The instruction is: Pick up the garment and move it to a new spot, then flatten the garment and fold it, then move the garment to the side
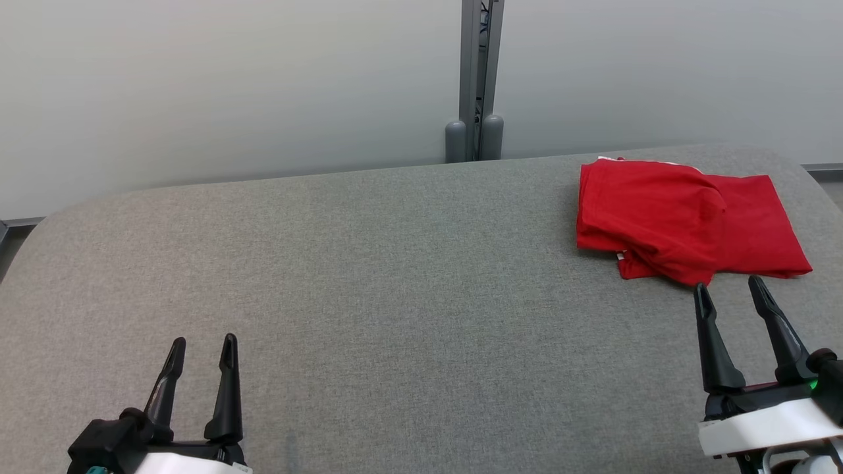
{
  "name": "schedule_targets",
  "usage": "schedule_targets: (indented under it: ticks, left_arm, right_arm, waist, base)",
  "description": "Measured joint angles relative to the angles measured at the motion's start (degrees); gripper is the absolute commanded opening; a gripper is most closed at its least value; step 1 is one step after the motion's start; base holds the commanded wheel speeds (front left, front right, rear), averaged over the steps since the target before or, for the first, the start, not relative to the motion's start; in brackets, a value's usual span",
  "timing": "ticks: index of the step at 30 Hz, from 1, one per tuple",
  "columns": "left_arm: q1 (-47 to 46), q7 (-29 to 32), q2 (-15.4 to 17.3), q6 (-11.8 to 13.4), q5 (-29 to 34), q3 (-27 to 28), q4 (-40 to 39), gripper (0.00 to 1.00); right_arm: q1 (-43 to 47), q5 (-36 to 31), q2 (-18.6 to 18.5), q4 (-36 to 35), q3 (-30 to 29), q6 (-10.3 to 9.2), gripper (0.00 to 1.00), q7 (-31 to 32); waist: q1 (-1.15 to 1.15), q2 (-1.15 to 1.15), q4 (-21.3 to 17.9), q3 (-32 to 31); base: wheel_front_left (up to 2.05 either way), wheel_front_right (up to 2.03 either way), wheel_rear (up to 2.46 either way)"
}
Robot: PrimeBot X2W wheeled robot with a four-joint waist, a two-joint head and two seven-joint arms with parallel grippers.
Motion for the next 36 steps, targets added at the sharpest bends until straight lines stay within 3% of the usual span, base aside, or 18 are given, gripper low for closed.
schedule_targets:
  ticks: [7,8,14,36]
  left_arm:
    - [-0.34,0.0,-0.14,0.0,0.07,0.1,0.31,1.0]
    - [-0.38,-0.01,-0.15,-0.01,0.0,0.03,0.4,0.0]
    - [1.76,0.4,-1.02,0.0,-0.49,-0.24,3.3,0.0]
    - [-0.9,6.57,-0.97,-0.01,-21.71,1.19,4.26,0.0]
  right_arm:
    - [-0.31,0.16,0.02,0.24,0.74,0.0,1.0,0.0]
    - [-0.4,0.21,0.02,0.3,0.88,0.0,0.0,0.0]
    - [1.94,0.67,1.43,2.81,1.63,0.0,0.0,0.37]
    - [0.64,23.26,2.32,4.79,-0.34,-0.01,0.0,5.94]
  waist:
    - [0.0,0.0,0.48,-0.12]
    - [0.0,0.0,0.52,-0.13]
    - [0.0,0.0,0.58,-0.12]
    - [0.0,0.0,0.95,0.09]
  base:
    - [0.0,0.0,0.0]
    - [0.0,0.0,0.0]
    - [0.0,0.0,0.0]
    - [0.0,0.0,0.0]
